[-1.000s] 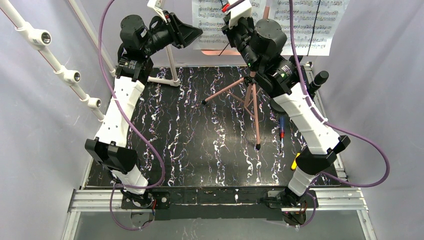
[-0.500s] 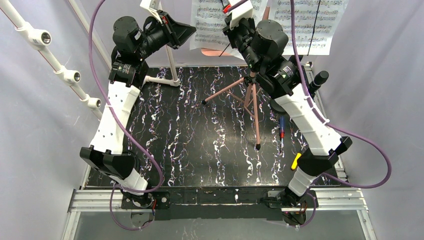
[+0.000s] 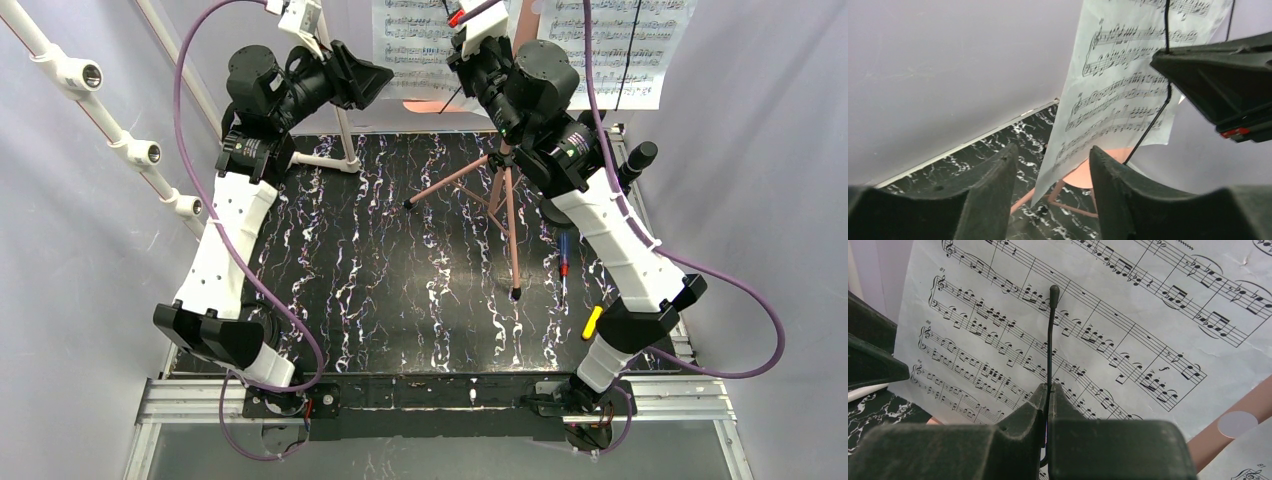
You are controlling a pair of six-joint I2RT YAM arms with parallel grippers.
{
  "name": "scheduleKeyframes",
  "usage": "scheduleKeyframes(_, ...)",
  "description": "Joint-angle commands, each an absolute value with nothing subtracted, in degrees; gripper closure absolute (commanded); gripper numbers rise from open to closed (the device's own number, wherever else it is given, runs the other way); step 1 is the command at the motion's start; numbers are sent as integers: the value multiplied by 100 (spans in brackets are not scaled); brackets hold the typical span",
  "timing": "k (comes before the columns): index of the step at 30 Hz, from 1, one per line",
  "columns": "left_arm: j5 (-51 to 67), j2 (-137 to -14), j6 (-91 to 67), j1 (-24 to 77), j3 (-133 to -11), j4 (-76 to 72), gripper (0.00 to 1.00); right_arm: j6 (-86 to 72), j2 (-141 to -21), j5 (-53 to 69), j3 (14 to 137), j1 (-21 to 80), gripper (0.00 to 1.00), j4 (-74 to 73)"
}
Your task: Pack up the instrument practice props
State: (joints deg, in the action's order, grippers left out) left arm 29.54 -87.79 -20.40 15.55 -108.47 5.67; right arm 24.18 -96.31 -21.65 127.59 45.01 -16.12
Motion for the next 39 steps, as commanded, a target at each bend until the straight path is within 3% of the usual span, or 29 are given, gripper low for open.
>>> scheduleKeyframes(1,3190,-8714,-2079,1552,-10970,94,44,2399,-9431,-2133,12690,4465,99,-1459)
scheduleKeyframes(9,3757,-9253,-2486,1476,-11442,-272,48,2394,-9415,-2027,12636,4465,99,-1445)
scheduleKeyframes(12,3798,-9391,-2526,1444,-11650,-214,54,2391,-9404,-1986,12615,4463,99,-1438)
scheduleKeyframes(22,3589,-9000,-2428,1324,-11297,-166,100,2396,-9332,-2008,12472,4459,99,-1379)
scheduleKeyframes(39,1802,-7961,-1413,1150,-10732,1612,100,2399,-9277,-2065,12375,4457,99,-1316)
